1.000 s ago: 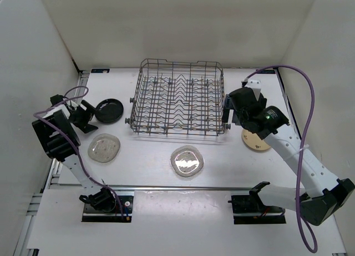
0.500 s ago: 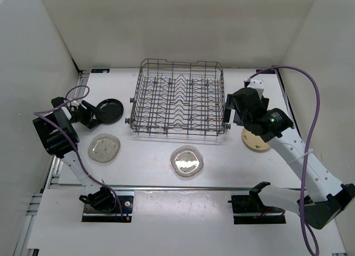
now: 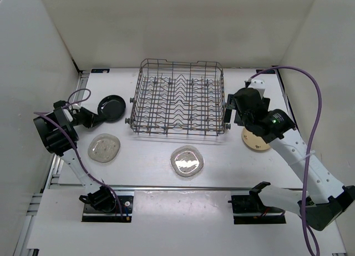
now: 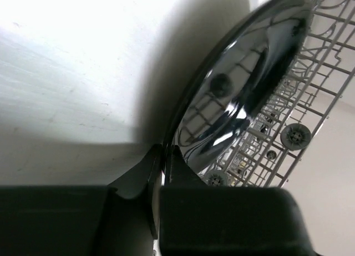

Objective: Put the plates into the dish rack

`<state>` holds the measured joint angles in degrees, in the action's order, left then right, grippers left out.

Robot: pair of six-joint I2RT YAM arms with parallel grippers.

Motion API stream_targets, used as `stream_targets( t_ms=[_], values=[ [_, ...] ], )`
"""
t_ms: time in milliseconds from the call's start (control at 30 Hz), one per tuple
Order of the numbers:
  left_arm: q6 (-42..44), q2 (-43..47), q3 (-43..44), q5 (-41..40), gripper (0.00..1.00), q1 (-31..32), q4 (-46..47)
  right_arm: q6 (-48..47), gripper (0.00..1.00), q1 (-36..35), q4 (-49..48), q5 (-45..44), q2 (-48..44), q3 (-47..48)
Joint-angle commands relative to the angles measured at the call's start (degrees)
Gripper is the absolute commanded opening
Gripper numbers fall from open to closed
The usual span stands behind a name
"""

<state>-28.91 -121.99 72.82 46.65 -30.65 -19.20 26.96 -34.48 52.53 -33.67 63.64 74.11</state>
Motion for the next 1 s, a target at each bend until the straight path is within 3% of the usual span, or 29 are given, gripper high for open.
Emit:
stream_targets(
  t_ms=[0,233,533,633,700,800,833,967],
  values=[
    [2.5,-2.9,-1.8,-6.8,0.1,0.3,-0.7,-0.4,1.0,0.2,-1.2,-0.7,-1.0,1.9],
    [-1.0,2.5,2.0,-6.3,0.1,0.3,-0.2,-0.4,1.0,0.2,-1.2,-0.7,-1.5,1.9],
    [-10.0,19.2,22.9,-10.7,0.1,3.1,-0.2,0.1,1.0,0.2,-2.3,1.5,-0.4,1.3],
    [-11.9,26.3,22.9,-21.8,0.1,7.3,-0.2,0.1,1.0,0.2,-2.3,2.6,0.7,2.4],
    [-11.3,28.7,25.5,-31.9,0.1,13.9,-0.2,0.7,1.0,0.2,-2.3,2.6,0.7,2.4],
    [-9.1,25.4,32.8,-33.9,0.1,22.1,-0.2,0.7,1.0,0.2,-2.3,3.8,0.7,2.4],
    [-7.2,20.6,38.9,-33.1,0.1,23.7,-0.2,1.2,1.0,0.2,-2.3,3.8,0.7,2.4],
    [-11.1,7.5,52.5,-23.2,0.1,27.2,-0.2,1.8,1.0,0.2,-2.3,4.3,0.7,2.4]
  ],
)
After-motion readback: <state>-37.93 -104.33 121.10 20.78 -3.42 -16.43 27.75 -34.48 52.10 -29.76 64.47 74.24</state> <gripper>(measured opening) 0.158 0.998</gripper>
